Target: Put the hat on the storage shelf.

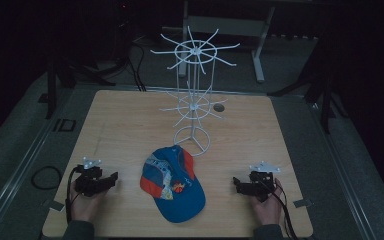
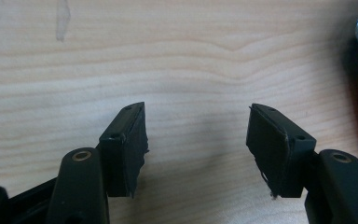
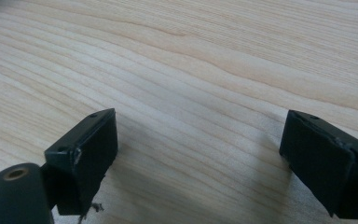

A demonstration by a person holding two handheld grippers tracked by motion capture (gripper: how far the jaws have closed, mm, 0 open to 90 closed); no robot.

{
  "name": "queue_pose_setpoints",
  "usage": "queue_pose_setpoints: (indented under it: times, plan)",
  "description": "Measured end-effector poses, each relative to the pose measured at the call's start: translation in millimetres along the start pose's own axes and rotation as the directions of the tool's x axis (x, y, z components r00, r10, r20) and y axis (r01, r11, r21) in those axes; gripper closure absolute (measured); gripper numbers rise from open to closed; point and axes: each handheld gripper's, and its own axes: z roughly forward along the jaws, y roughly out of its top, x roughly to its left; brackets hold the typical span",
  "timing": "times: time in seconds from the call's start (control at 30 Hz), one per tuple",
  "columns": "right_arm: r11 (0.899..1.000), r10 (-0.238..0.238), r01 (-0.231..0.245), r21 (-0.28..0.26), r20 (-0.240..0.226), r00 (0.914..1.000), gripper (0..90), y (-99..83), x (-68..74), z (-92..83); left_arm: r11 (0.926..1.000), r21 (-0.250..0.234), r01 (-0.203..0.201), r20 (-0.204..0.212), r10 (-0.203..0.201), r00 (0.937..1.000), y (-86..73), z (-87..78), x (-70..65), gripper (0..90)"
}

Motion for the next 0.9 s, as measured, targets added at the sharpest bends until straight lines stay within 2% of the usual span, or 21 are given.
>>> queue_pose_setpoints:
  times: [0.17,0.63,0.7,0.73,0.77,0.83,0.87,0.9]
  plan:
    - [1.0,0.001,-0.001,0.0,0.0,1.0,11.0,0.0,0.1,0.0,0.9995,0.028,-0.015,0.001,0.015,0.9999,-1.4,3.8,-5.0,38.4]
    - [1.0,0.006,-0.006,0.0,0.007,1.0,11.5,0.1,0.8,0.1,0.9998,0.017,-0.006,0.0,0.006,1.0,-1.0,2.7,-4.7,39.2]
    - [1.0,0.01,-0.01,-0.01,0.019,0.9998,21.3,0.5,1.9,-0.8,0.9998,0.018,-0.005,0.001,0.005,1.0,-1.0,2.8,-4.5,39.2]
    - [1.0,0.017,-0.017,-0.004,0.025,0.9995,30.5,2.0,3.2,-2.4,0.9998,0.018,-0.002,0.002,0.002,1.0,-0.8,3.3,-4.2,39.2]
    - [1.0,0.015,-0.015,0.007,0.024,0.9996,35.1,4.4,4.3,-3.4,0.9998,0.018,-0.001,0.002,0.001,1.0,-0.6,3.4,-4.1,39.2]
    - [1.0,0.008,-0.008,0.022,0.021,0.9997,38.0,7.2,5.9,-3.5,0.9999,0.016,0.001,0.001,-0.001,1.0,-0.5,3.7,-4.2,39.2]
    - [1.0,-0.019,0.019,0.023,0.017,0.9997,41.7,13.0,11.1,-4.6,0.9999,0.017,-0.001,0.0,0.001,1.0,-0.3,3.9,-4.4,39.2]
    - [1.0,-0.019,0.019,0.023,0.017,0.9997,41.7,13.0,11.1,-4.6,0.9999,0.017,-0.001,0.0,0.001,1.0,-0.3,3.9,-4.4,39.2]
